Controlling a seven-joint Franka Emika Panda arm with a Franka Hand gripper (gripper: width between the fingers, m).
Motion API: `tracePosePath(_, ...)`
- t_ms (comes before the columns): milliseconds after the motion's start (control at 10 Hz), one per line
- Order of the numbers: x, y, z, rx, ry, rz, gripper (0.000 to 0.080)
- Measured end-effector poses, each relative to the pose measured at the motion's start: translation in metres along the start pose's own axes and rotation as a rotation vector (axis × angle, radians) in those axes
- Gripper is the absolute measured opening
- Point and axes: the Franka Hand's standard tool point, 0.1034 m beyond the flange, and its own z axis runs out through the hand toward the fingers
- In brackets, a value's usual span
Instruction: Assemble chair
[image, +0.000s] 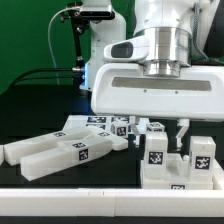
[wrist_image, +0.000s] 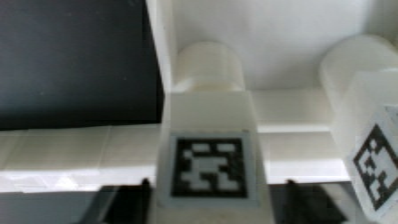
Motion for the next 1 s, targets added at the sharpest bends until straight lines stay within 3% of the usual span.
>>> tracePosePath(100, 0.0, 0.0, 0.0, 0.0, 0.0, 0.0, 0.049)
tracePosePath(200, -0.002, 0.003, 0.0, 0.005, -0.034, 0.006, 0.0614)
tracePosePath(400, 0.005, 0.013, -0.009, 0.032, -0.125, 0.055, 0.0639)
tracePosePath(600, 0.002, 0.004, -0.009, 0.08, -0.325, 0.111, 0.0648)
tracePosePath(800, 0.011, -0.001, -0.004, 0.081, -0.384, 0.129, 0.0649)
tracePosePath(1000, 0.016, -0.001, -0.001, 0.063, -0.338, 0.129, 0.0649)
